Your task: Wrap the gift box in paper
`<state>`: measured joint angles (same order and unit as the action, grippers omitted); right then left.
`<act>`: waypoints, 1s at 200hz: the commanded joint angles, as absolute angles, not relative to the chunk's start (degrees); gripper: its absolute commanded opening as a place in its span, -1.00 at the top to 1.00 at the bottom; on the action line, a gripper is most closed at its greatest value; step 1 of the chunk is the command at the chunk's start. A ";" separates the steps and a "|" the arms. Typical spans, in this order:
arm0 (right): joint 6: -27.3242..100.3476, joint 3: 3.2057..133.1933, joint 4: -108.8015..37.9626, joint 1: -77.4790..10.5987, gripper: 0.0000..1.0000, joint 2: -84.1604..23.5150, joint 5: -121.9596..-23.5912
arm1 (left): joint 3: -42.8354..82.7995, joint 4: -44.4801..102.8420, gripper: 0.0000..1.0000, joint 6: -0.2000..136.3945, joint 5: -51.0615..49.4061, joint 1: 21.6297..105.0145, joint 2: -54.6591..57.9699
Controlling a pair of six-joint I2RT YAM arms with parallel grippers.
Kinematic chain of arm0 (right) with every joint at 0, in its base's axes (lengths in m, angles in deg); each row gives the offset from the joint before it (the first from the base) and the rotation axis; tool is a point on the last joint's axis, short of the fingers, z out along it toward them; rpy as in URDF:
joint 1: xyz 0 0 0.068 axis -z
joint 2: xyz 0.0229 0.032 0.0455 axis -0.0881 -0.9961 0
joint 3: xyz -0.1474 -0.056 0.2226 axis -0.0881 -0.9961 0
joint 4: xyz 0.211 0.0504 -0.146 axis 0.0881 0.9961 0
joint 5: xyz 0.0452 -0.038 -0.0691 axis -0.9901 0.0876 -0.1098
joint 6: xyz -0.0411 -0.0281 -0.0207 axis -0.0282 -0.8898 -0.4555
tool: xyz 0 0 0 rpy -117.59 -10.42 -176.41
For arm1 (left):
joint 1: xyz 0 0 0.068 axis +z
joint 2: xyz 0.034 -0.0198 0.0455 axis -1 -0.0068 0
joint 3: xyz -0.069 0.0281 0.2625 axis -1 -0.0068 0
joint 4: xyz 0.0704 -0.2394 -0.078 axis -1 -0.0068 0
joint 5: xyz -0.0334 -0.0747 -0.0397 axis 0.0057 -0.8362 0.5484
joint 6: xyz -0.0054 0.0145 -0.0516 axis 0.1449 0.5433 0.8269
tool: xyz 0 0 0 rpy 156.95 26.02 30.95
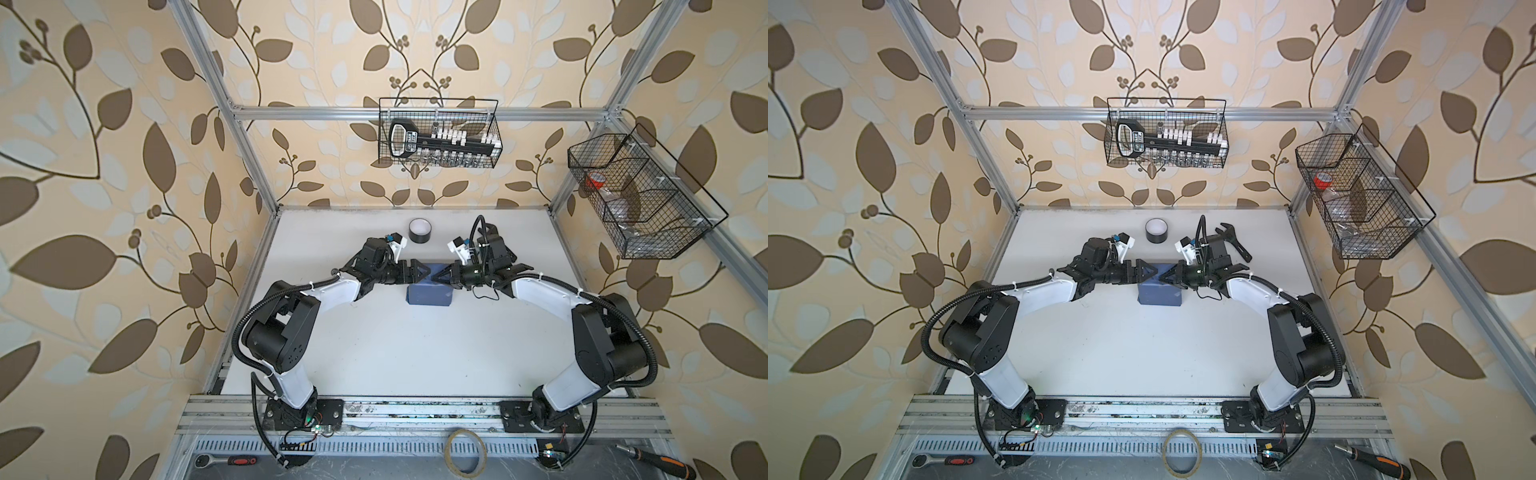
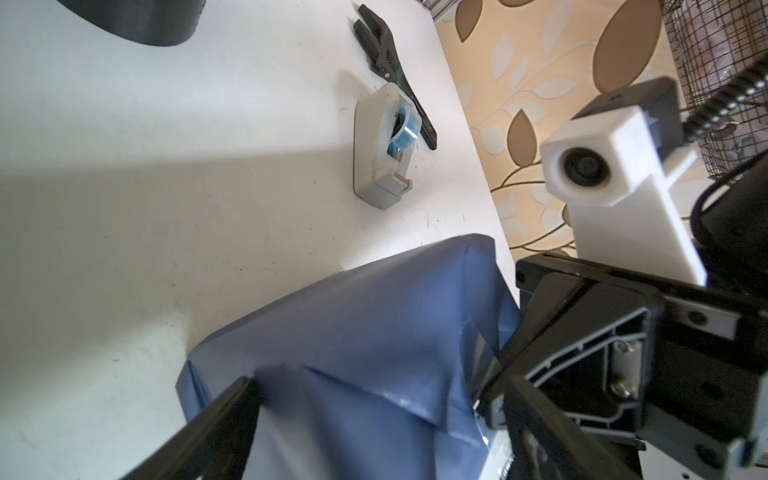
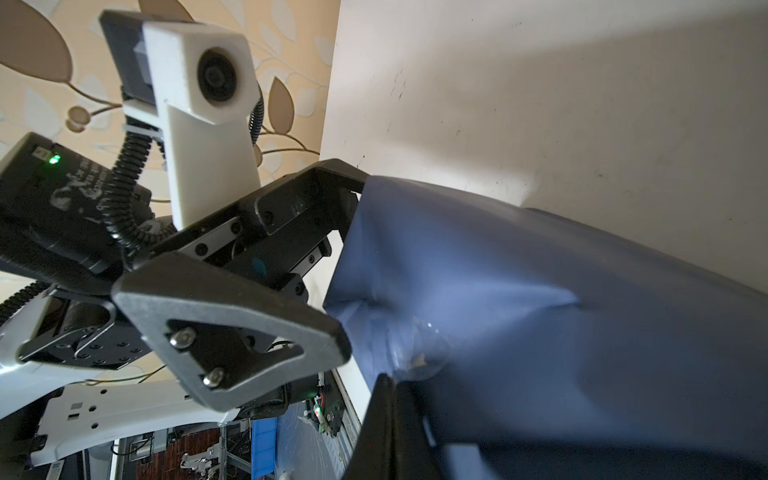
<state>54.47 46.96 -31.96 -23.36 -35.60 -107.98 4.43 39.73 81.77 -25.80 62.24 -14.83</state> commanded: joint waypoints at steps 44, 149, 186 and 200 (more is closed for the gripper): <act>52.47 45.52 -23.32 -23.68 1.00 -39.64 -100.69 | 8.59 40.07 -0.87 80.95 -29.60 60.97 -18.22; 52.25 45.53 -22.79 -23.84 1.00 -39.40 -100.32 | 5.26 47.91 -0.83 85.75 -27.98 60.87 -13.75; 52.24 45.55 -22.80 -23.84 1.00 -39.46 -100.26 | 6.24 46.58 -0.83 85.18 -28.11 60.79 -14.07; 52.29 45.61 -22.79 -23.84 1.00 -39.47 -100.31 | 6.62 45.59 -0.83 84.53 -28.11 60.52 -14.32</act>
<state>53.66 47.26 -31.61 -23.36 -35.71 -107.69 5.28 42.20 84.96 -25.13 62.21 -17.50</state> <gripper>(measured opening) 0.047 0.914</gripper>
